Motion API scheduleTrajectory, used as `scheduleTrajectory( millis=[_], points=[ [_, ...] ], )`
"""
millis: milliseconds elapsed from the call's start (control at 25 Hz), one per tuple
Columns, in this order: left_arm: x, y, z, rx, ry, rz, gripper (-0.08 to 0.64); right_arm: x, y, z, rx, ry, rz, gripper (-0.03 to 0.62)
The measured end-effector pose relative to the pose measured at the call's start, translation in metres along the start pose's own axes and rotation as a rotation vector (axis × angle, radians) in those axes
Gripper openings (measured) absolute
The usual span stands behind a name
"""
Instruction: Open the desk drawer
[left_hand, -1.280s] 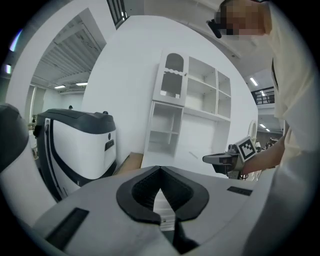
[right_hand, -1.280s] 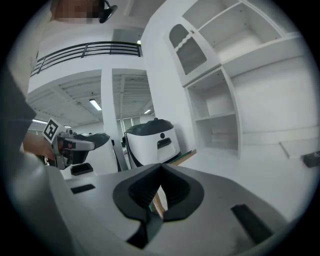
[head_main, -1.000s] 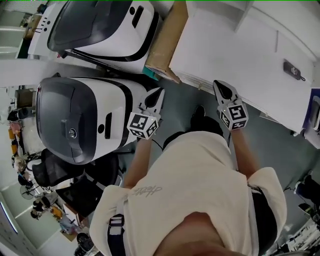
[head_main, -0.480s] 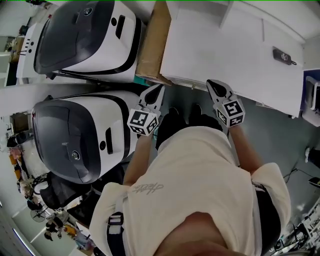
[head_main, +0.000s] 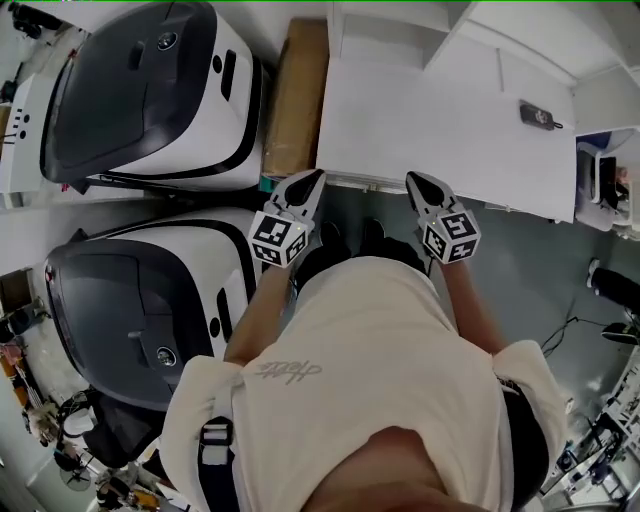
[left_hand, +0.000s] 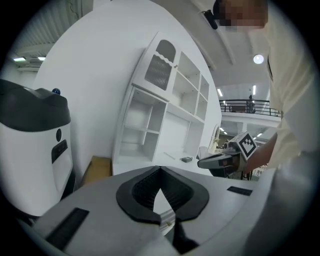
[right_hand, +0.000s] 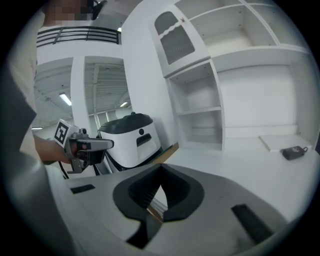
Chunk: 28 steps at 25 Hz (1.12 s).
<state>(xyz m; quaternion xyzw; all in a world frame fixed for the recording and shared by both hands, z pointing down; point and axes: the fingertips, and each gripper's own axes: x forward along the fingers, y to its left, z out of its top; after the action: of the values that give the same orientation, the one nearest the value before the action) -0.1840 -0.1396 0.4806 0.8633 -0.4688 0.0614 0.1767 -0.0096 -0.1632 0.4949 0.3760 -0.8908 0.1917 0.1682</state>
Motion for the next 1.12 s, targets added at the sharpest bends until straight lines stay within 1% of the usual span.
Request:
scheduleTrajectory(
  millis=[200,280,400,520,640,840,960,1040,1120],
  points=[
    [0.008,0.012,-0.004,0.008,0.006,-0.074,0.000,0.007,-0.004,-0.021,0.014,0.049,-0.071,-0.005],
    [0.009,0.015,-0.007,0.004,0.015,-0.099,0.000,0.007,-0.001,-0.030,0.031,0.058,-0.102,-0.005],
    [0.008,0.017,-0.005,-0.005,0.008,-0.136,0.000,0.009,0.004,-0.039,0.054,0.062,-0.133,-0.006],
    [0.008,0.017,0.000,0.006,0.002,-0.150,0.000,0.013,0.008,-0.046,0.069,0.064,-0.148,-0.005],
    [0.009,0.015,-0.001,0.016,0.017,-0.161,0.000,0.015,0.013,-0.054,0.072,0.082,-0.148,-0.005],
    [0.014,0.007,-0.001,0.039,0.037,-0.165,0.000,0.009,0.010,-0.056,0.027,0.098,-0.155,-0.005],
    [0.018,-0.003,-0.001,0.044,0.047,-0.163,0.000,0.000,0.004,-0.060,0.021,0.105,-0.155,-0.002],
    [0.020,-0.013,-0.002,0.041,0.048,-0.165,0.000,-0.007,0.002,-0.066,0.034,0.119,-0.138,0.097],
    [0.022,-0.022,-0.004,0.036,0.049,-0.168,0.000,-0.012,0.000,-0.070,0.043,0.125,-0.112,0.097]
  ],
)
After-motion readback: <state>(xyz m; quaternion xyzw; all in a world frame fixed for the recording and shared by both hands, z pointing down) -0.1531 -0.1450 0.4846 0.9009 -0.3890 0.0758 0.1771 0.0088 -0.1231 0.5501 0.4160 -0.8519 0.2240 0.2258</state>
